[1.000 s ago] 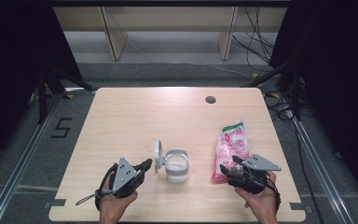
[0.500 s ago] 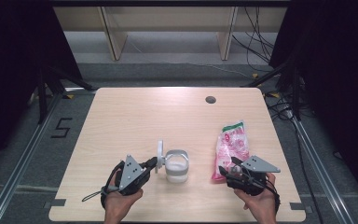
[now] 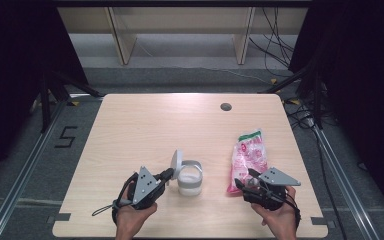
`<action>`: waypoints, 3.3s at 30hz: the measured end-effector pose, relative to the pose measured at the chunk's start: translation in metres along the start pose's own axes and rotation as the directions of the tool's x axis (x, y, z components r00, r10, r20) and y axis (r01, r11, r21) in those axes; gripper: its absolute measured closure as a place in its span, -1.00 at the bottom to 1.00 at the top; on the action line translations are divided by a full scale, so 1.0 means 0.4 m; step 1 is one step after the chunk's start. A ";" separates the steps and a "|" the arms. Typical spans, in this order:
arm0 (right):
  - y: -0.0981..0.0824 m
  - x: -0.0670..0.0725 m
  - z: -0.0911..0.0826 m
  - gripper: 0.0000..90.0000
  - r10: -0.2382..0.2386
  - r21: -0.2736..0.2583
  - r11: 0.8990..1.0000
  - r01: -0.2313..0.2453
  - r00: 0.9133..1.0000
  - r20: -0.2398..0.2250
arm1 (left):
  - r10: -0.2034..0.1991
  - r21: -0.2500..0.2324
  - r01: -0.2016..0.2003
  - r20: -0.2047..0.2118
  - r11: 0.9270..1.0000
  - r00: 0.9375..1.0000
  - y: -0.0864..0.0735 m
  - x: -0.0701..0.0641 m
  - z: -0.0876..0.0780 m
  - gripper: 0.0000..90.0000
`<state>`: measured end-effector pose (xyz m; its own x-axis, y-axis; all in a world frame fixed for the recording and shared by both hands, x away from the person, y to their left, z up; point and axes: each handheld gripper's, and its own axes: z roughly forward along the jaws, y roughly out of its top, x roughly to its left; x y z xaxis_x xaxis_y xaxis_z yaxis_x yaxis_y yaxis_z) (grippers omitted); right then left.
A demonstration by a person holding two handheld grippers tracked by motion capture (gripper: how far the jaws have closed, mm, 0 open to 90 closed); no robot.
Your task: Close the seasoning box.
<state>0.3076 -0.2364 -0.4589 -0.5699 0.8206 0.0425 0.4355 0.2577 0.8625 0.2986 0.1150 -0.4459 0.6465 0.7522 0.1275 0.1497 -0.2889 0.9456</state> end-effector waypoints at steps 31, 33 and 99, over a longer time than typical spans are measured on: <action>-0.002 -0.001 0.003 -0.13 -0.038 -0.015 0.999 0.038 0.999 -0.027 | -0.034 -0.054 0.040 0.114 0.998 0.993 -0.021 -0.045 -0.018 0.35; -0.002 0.000 0.005 -0.13 -0.036 -0.019 0.999 0.036 0.999 -0.034 | -0.035 -0.057 0.041 0.110 0.998 0.993 -0.026 -0.050 -0.020 0.25; -0.067 0.048 -0.005 -0.27 -0.083 0.091 0.991 0.099 0.982 -0.168 | -0.073 0.056 0.065 0.152 0.996 0.986 -0.127 -0.143 -0.015 -0.50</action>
<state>0.2837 -0.2285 -0.4801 -0.7130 0.6991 0.0548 0.4386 0.3836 0.8127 0.2494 0.0902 -0.4996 0.7403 0.6722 0.0114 0.2330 -0.2725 0.9335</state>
